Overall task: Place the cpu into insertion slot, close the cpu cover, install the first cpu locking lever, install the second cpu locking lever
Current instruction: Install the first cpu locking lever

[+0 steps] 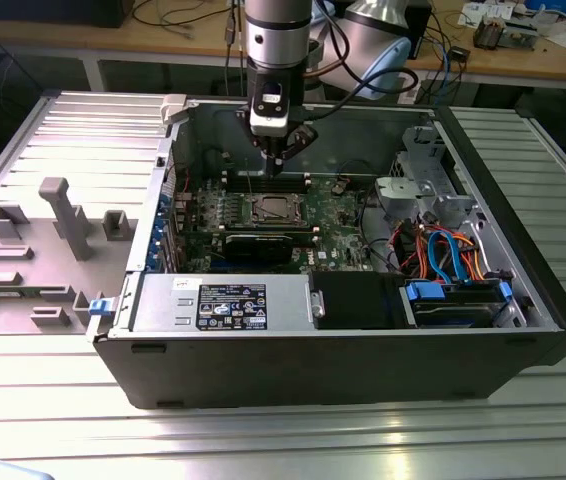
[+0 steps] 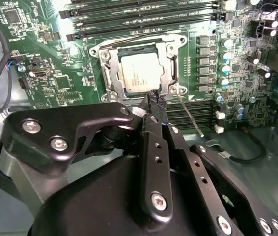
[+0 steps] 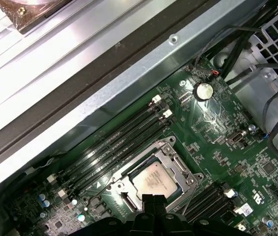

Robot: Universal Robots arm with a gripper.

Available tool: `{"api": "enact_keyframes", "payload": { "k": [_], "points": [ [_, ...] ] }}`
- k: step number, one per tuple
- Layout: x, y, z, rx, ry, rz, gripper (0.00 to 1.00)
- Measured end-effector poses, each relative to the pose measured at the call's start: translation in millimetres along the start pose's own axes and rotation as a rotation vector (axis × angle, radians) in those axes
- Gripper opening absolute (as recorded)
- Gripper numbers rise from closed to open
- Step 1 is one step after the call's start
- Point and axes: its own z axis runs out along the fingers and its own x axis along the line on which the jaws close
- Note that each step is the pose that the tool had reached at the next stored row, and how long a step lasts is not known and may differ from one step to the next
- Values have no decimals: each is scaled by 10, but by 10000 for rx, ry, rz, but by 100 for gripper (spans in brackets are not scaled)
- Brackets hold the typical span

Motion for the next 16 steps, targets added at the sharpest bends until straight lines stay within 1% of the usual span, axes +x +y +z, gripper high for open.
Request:
{"api": "enact_keyframes", "payload": {
  "k": [12,14,16],
  "points": [
    [1,-1,0,0,0,-7,11],
    [1,-1,0,-5,2,-152,11],
    [1,-1,0,-15,4,-421,11]
  ]
}}
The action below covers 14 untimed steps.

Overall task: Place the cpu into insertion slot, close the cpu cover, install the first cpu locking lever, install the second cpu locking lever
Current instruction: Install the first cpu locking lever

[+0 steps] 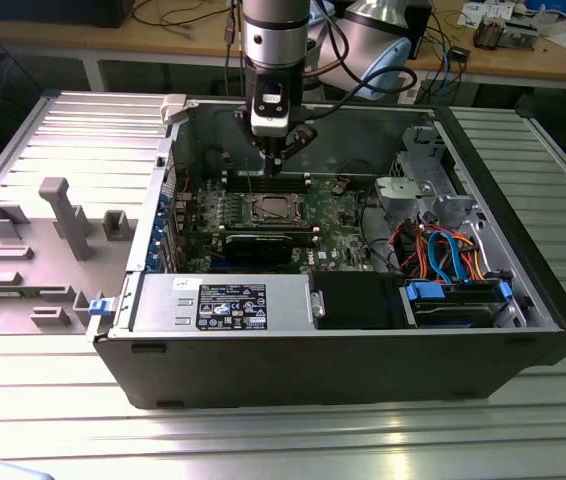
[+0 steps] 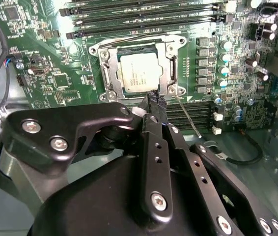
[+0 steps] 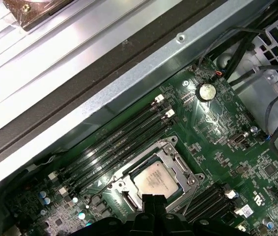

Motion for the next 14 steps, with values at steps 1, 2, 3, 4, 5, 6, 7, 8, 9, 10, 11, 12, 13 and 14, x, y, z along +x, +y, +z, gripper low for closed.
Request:
{"api": "enact_keyframes", "payload": {
  "k": [1,2,3,4,5,6,7,8,9,10,11,12,13,14],
  "points": [
    [0,0,0,-6,1,-181,11],
    [0,0,0,-11,3,-310,11],
    [0,0,0,-17,4,-475,11],
    [0,0,0,-19,5,-553,11],
    [0,0,0,-22,5,-579,11],
    [0,0,0,-21,5,-580,11],
    [0,0,0,-21,5,-581,11],
    [0,0,0,-21,5,-581,11],
    [0,0,0,-21,5,-581,11],
    [0,0,0,-21,5,-581,11],
    [0,0,0,-21,5,-581,11],
    [0,0,0,-21,5,-581,11],
    [0,0,0,-21,5,-581,11],
    [0,0,0,-21,5,-581,11]
  ]
}}
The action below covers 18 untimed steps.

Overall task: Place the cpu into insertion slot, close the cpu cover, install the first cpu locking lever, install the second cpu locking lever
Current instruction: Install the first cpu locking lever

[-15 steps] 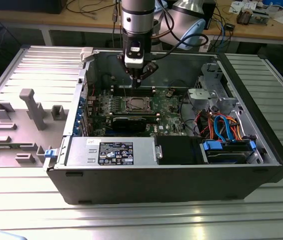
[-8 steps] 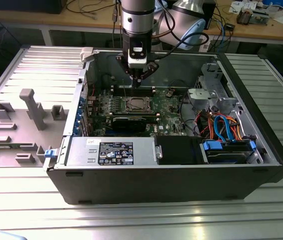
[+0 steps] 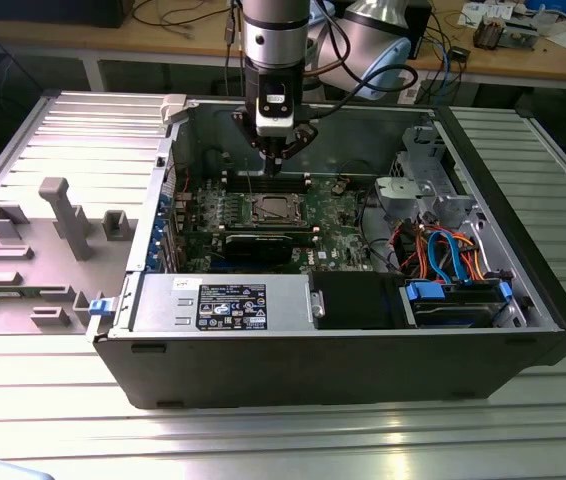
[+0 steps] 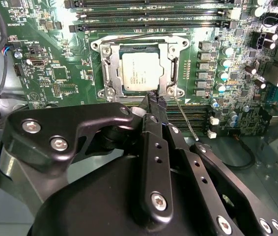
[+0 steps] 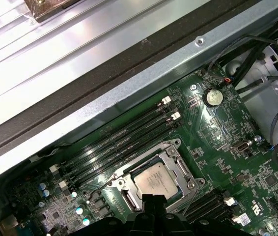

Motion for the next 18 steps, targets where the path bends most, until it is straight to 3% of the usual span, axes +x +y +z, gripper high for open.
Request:
{"api": "enact_keyframes", "payload": {
  "k": [18],
  "points": [
    [0,0,0,-22,5,-612,11]
  ]
}}
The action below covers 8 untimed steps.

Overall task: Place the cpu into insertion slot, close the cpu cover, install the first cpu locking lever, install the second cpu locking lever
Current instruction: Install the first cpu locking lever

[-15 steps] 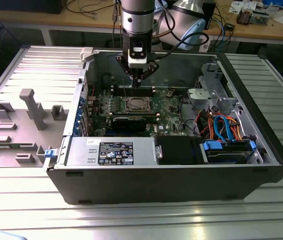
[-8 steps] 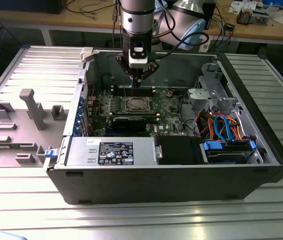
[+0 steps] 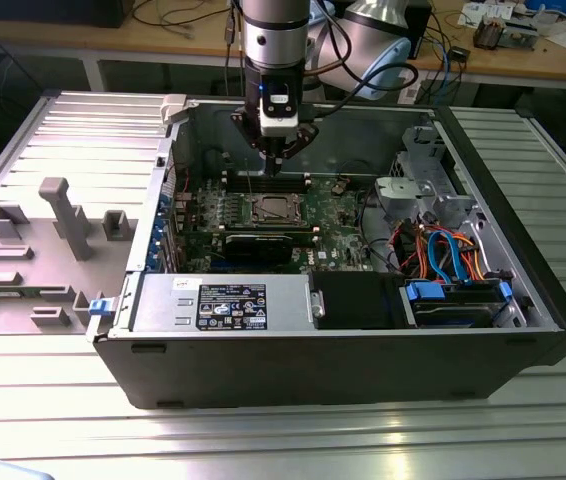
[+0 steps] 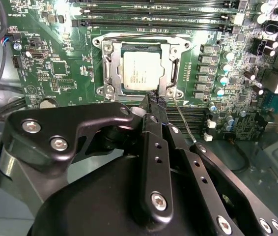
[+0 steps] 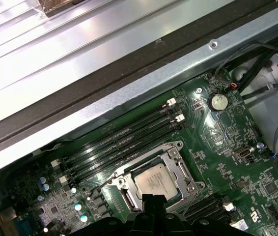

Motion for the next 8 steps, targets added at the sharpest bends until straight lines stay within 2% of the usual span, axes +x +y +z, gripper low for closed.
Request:
{"api": "enact_keyframes", "payload": {
  "k": [2,5,8],
  "points": [
    [0,0,0,-4,1,-132,11],
    [2,-1,0,-25,6,-687,11],
    [51,-33,-2,-38,10,-888,11]
  ]
}}
